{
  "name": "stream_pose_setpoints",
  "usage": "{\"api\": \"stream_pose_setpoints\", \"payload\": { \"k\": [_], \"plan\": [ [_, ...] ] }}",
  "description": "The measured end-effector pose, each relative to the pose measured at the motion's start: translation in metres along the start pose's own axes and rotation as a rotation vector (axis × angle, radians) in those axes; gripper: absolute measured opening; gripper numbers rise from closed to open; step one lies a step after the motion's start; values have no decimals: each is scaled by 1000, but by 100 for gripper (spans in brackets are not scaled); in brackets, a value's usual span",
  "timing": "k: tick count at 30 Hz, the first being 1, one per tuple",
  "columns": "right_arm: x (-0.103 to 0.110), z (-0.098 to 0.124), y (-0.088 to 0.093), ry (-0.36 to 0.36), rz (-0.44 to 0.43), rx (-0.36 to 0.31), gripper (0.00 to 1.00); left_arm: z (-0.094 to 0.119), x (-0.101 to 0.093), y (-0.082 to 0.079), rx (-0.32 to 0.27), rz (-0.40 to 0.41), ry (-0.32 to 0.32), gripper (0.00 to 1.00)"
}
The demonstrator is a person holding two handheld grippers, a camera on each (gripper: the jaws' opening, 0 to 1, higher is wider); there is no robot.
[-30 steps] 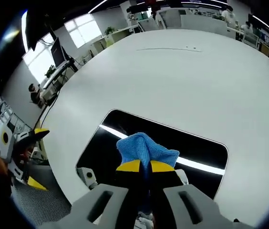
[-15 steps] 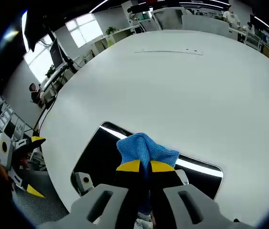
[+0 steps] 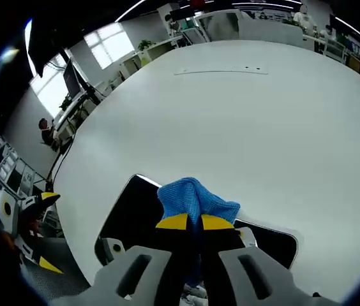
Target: Wipe the mirror surface with the cleaning cloth until all visible marks leave the cleaned area.
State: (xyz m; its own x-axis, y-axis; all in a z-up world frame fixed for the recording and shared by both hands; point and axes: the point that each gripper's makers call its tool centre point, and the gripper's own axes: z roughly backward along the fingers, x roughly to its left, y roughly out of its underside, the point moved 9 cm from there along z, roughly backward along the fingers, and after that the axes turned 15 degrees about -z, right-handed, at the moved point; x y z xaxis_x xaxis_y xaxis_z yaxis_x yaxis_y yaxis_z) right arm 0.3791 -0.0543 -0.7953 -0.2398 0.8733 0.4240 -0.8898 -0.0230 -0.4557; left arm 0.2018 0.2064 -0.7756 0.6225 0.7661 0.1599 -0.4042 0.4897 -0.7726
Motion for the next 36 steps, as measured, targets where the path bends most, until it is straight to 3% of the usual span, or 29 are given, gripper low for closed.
{"api": "stream_pose_setpoints", "payload": {
  "k": [8, 36],
  "plan": [
    [-1, 0, 0, -8, 7, 5, 0, -1, -1, 1, 9, -6, 9, 99],
    [-36, 22, 1, 40, 4, -13, 0, 2, -4, -1, 22, -15, 8, 97]
  ]
}}
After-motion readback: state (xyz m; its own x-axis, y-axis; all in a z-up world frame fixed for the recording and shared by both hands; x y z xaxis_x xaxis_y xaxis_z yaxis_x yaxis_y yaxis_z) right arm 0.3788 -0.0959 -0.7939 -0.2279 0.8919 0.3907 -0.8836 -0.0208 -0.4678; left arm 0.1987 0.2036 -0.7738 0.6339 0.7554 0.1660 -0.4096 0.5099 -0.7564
